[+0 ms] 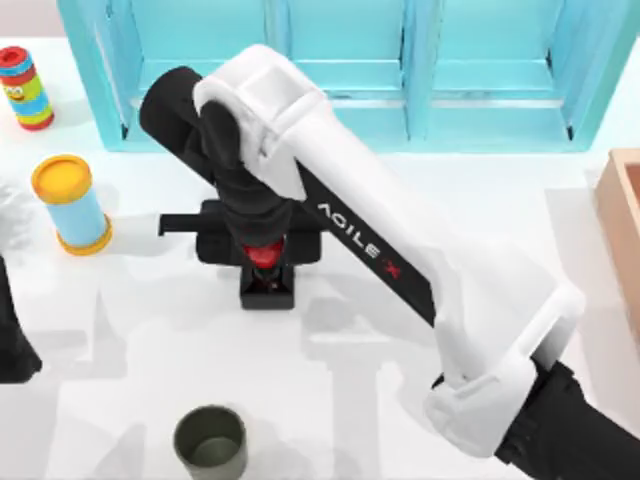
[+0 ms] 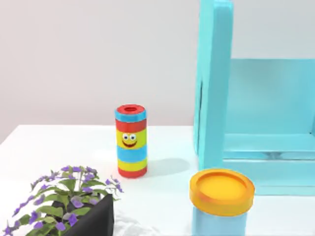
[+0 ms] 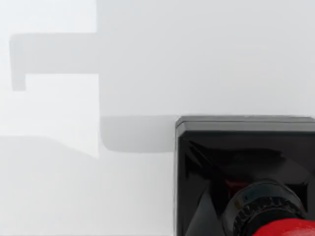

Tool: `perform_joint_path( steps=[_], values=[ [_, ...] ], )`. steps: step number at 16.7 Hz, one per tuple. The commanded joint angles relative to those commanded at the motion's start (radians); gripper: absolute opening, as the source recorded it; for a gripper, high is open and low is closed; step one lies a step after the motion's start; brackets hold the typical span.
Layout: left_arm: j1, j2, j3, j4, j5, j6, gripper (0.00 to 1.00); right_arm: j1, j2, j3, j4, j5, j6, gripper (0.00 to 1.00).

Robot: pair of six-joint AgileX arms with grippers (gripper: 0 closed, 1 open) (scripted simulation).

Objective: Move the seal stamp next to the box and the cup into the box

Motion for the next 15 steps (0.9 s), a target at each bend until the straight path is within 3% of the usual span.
perform_joint_path(
  steps=[6,15],
  values=[
    [0.000,0.000,0.000,0.000,0.000,0.000,1.00,0.002,-0.049,-0.055,0.028,-0.001,-0.011,0.00],
    [0.000,0.000,0.000,0.000,0.000,0.000,1.00,-0.054,-0.369,-0.505,0.192,-0.015,-0.060,0.00]
  ],
)
